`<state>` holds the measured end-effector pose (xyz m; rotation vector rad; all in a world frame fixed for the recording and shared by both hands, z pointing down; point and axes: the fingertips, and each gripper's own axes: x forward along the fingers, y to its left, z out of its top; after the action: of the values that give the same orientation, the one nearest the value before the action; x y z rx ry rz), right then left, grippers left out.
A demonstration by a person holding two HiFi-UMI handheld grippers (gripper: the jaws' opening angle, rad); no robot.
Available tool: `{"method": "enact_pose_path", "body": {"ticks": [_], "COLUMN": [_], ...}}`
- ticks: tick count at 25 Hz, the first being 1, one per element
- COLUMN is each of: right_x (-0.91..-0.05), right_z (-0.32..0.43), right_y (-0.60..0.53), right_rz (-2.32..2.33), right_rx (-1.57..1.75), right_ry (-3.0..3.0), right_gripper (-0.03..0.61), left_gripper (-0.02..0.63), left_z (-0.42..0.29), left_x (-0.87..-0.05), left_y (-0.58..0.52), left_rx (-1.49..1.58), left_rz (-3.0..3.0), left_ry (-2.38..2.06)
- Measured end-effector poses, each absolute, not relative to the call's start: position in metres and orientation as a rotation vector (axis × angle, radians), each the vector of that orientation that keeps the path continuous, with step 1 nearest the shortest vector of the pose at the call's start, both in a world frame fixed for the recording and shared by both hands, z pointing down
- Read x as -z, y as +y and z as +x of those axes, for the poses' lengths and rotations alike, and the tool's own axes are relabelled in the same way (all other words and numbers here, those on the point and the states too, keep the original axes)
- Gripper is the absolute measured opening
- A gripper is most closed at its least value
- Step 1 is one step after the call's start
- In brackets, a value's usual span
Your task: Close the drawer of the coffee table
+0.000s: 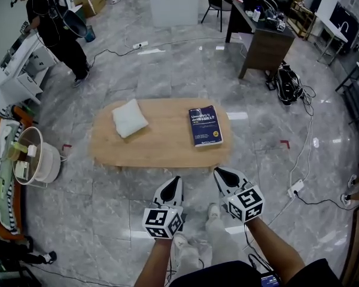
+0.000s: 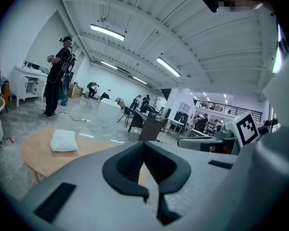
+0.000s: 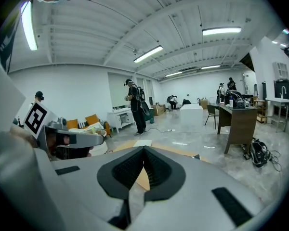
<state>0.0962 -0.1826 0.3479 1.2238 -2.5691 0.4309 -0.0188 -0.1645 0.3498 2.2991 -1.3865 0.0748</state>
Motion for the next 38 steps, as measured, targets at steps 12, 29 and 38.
{"method": "enact_pose_path", "body": {"ticks": [12, 29, 38], "right_x": [-0.289, -0.233, -0.223], "right_z": [0.080, 0.030, 0.023], "right_y": [-0.141, -0.083, -0.067], "right_rz": [1.234, 1.257, 1.242], "right_rx": [-0.319, -0.203, -0.175], "right_ry": [-2.642, -2.727, -2.733], "right_gripper": [0.014, 0.014, 0.014], "left_gripper": [0.002, 0.001, 0.002], "left_z": [-0.009, -0.050, -0.054], "left_x": [-0.279, -0.220, -0.218], "left_y": [-0.131, -0.071, -0.063], "left_rx": [-0.031, -0.005, 0.009], "left_rz": [2.467, 2.618, 2.617], "left_ry": [-1.357, -1.376, -1.358]}}
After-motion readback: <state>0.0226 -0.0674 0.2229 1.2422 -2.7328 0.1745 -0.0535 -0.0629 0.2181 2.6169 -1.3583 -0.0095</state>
